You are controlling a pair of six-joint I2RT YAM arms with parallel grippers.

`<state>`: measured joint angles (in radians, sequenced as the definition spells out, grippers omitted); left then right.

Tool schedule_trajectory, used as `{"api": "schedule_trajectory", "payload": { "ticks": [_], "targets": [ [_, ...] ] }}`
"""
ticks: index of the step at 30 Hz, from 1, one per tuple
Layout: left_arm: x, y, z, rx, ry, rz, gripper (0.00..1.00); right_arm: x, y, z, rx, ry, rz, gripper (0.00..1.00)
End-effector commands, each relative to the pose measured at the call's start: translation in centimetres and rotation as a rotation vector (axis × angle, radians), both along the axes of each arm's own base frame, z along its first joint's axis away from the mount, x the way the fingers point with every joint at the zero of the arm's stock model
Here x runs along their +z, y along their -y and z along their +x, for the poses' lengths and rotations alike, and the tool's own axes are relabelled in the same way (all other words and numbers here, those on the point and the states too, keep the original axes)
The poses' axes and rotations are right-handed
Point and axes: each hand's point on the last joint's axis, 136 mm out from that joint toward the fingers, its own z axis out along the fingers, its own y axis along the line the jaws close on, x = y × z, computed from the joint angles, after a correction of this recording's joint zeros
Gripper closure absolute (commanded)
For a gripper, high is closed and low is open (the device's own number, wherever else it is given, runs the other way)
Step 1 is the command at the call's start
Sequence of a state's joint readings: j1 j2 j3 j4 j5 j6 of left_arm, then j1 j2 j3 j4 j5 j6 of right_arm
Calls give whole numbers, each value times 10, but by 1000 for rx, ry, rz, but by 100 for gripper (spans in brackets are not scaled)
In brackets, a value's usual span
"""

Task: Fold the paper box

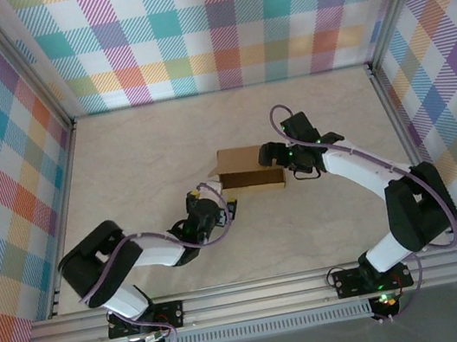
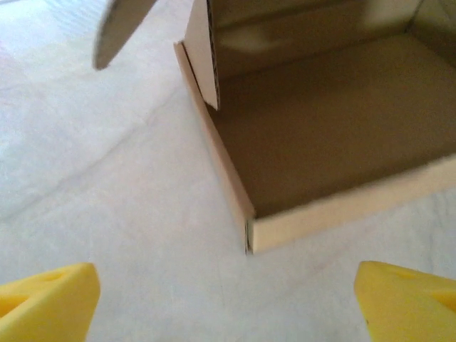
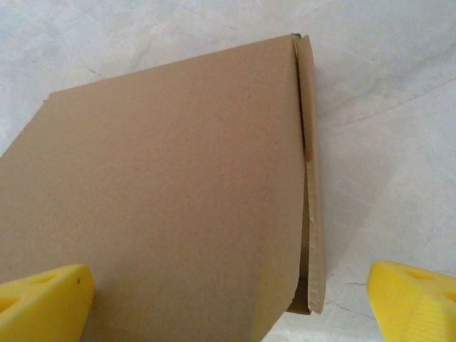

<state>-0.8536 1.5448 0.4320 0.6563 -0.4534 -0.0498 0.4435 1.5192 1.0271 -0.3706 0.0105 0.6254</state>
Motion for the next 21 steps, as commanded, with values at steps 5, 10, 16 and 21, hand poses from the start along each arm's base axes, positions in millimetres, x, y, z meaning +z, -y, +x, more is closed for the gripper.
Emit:
{"api": "schedule_trajectory", "payload": {
  "ticks": [5, 10, 16, 21],
  "targets": [
    [54, 12, -46, -228, -53, -104, 0, -13, 3, 11, -24, -4, -24, 2],
    [99, 2, -40, -126, -83, -246, 0, -27, 4, 11, -6, -18, -55, 5],
    [123, 5, -8, -9, -236, -391, 2, -39, 7, 7, -6, -37, -67, 14],
    [92, -3, 35, 122, -415, -368, 12, -47, 14, 4, -7, -47, -111, 18]
  ]
}}
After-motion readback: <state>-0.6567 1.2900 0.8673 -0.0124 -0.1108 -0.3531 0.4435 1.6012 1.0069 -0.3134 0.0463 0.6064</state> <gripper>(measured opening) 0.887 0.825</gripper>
